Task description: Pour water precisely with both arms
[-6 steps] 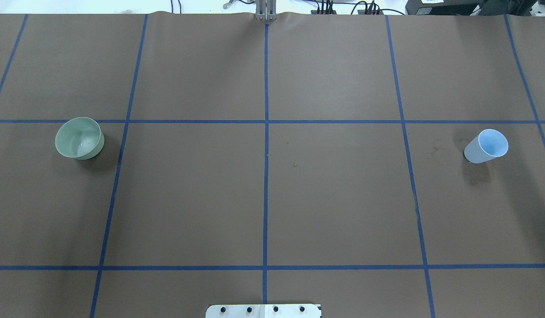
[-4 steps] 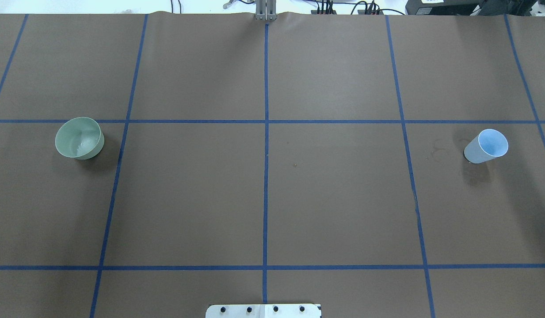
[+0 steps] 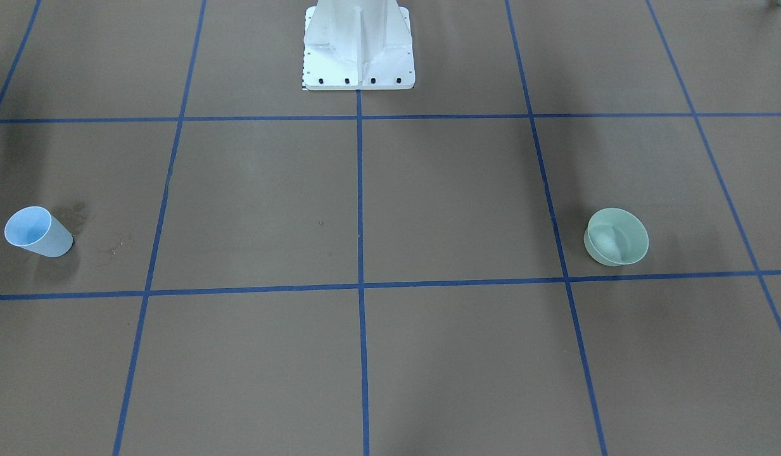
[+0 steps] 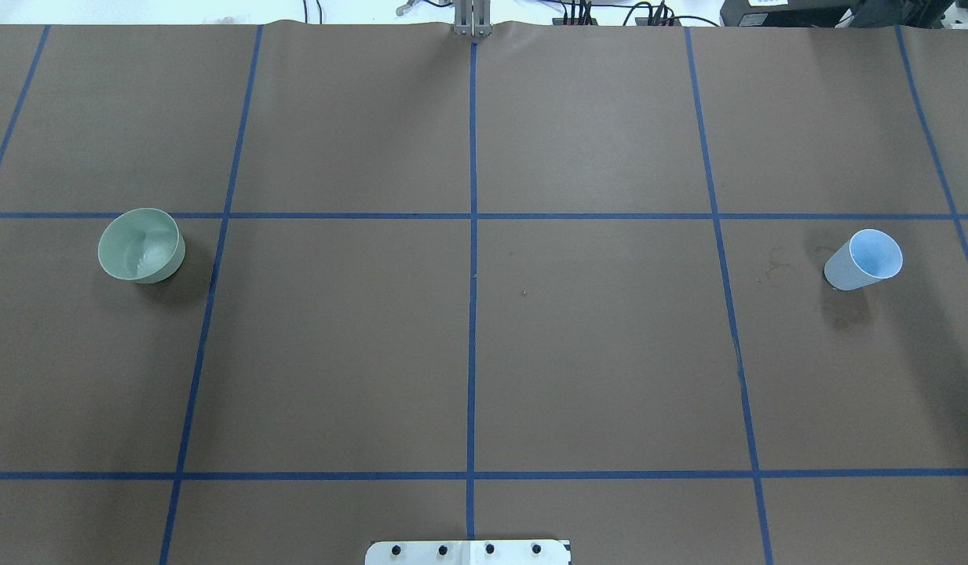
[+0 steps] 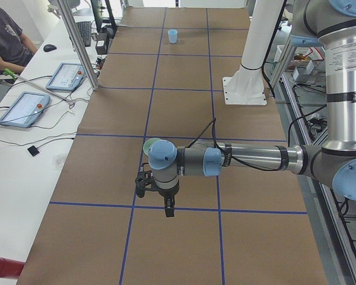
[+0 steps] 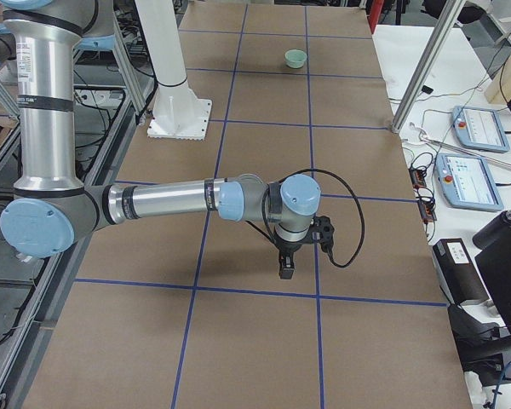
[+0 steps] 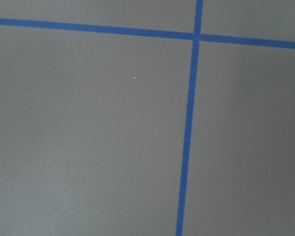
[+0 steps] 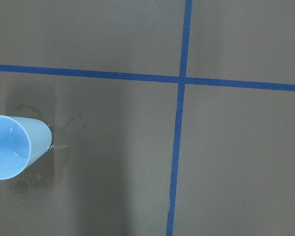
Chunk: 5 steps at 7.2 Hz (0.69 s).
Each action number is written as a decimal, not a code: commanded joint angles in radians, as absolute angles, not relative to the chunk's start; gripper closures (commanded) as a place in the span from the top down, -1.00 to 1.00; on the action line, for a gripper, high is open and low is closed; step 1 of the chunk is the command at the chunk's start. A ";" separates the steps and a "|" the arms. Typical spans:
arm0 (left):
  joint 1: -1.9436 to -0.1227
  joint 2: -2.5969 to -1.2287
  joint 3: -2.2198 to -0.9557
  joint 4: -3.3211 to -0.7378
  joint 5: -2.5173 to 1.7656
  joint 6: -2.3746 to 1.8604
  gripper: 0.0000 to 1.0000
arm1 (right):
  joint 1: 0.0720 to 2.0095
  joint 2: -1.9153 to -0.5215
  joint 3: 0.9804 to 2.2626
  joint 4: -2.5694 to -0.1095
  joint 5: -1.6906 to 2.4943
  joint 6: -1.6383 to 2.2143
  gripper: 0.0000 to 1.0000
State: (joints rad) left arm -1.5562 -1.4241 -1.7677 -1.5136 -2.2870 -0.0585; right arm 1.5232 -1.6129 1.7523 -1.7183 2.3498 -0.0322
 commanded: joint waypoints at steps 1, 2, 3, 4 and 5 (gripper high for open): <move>-1.552 -1.430 -1.773 -1.568 -2.272 -0.061 1.00 | 1.523 -1.615 1.753 -1.717 2.353 -0.032 1.00; -1.551 -1.427 -1.775 -1.619 -2.281 -0.083 1.00 | 1.523 -1.612 1.750 -1.717 2.364 -0.031 1.00; -1.534 -1.428 -1.779 -1.646 -2.325 -0.110 1.00 | 1.522 -1.608 1.747 -1.712 2.353 -0.031 1.00; -1.479 -1.442 -1.775 -1.652 -2.365 -0.192 1.00 | 1.522 -1.609 1.747 -1.712 2.359 -0.031 1.00; -1.391 -1.512 -1.738 -1.660 -2.365 -0.251 1.00 | 1.522 -1.611 1.746 -1.710 2.359 -0.031 1.00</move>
